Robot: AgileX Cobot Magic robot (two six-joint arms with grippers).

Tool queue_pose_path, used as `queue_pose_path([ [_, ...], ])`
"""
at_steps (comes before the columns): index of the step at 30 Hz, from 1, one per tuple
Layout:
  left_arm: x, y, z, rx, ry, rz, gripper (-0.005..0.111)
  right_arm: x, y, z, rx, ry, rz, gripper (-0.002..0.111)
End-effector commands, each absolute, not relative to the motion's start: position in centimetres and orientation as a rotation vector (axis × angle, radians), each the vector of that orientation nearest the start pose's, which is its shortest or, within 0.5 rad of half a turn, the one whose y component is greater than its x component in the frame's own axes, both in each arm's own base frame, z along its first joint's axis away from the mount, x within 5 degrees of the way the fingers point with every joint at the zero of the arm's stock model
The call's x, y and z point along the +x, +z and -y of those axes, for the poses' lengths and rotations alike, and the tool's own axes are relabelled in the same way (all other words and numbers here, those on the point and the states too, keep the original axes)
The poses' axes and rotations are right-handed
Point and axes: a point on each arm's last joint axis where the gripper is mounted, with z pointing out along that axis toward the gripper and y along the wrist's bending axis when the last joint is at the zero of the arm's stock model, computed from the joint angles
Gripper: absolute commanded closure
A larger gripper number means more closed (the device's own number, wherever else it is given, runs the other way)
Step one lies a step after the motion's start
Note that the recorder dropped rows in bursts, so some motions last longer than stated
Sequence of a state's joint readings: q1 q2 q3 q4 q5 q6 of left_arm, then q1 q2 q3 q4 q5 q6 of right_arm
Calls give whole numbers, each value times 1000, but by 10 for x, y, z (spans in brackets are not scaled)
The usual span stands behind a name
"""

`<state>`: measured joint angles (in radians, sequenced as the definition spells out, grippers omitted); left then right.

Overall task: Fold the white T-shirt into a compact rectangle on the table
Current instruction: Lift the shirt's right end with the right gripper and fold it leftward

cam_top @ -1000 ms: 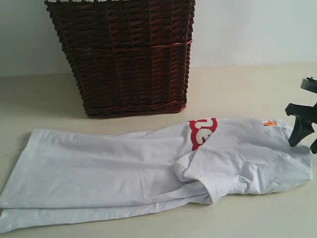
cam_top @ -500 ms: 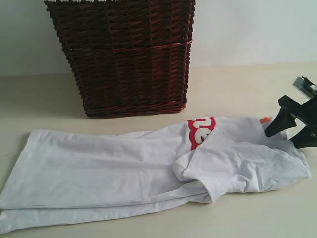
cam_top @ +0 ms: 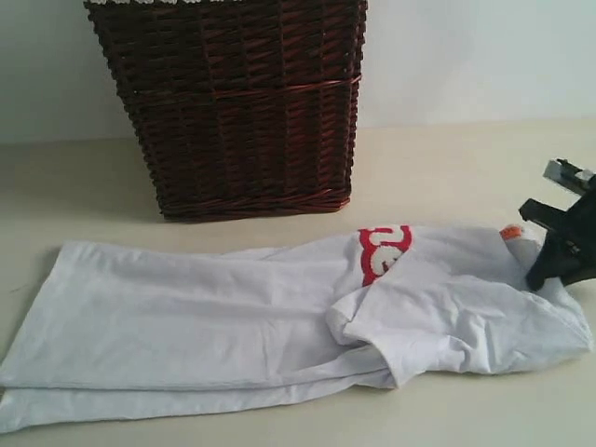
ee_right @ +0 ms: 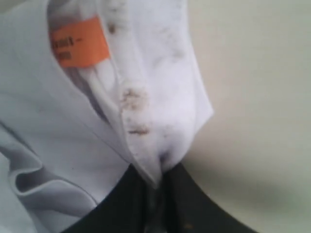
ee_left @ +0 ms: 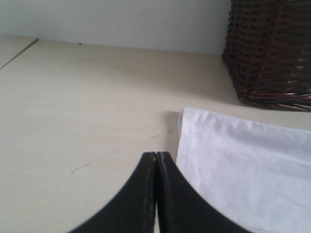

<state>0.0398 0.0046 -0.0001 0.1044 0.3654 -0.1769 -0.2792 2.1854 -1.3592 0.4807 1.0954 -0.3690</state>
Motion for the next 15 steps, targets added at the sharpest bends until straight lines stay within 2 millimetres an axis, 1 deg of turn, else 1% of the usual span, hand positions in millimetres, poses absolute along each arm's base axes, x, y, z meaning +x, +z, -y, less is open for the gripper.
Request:
queue_pose_path([
  [1, 53, 181, -5, -150, -10, -1832, 106, 361, 116, 100, 234, 237, -3301, 108],
  [3, 53, 181, -5, -150, -10, -1832, 106, 357, 137, 112, 288, 115, -3288, 108],
  [4, 53, 181, -5, -150, -10, -1832, 106, 355, 148, 117, 307, 83, -3267, 108],
  [7, 53, 181, -5, -150, -10, -1832, 106, 353, 180, 124, 373, 58, -3172, 108],
  [9, 53, 181, -5, -150, -10, -1832, 106, 353, 195, 122, 385, 72, -3125, 108],
  [11, 53, 181, -5, -150, -10, -1832, 106, 356, 211, 106, 366, 198, -3068, 108],
  [13, 53, 181, -5, -150, -10, -1832, 106, 358, 225, 84, 255, 360, -3018, 108],
  [15, 53, 181, -5, -150, -10, -1832, 106, 359, 241, 54, 117, 545, -2966, 108],
])
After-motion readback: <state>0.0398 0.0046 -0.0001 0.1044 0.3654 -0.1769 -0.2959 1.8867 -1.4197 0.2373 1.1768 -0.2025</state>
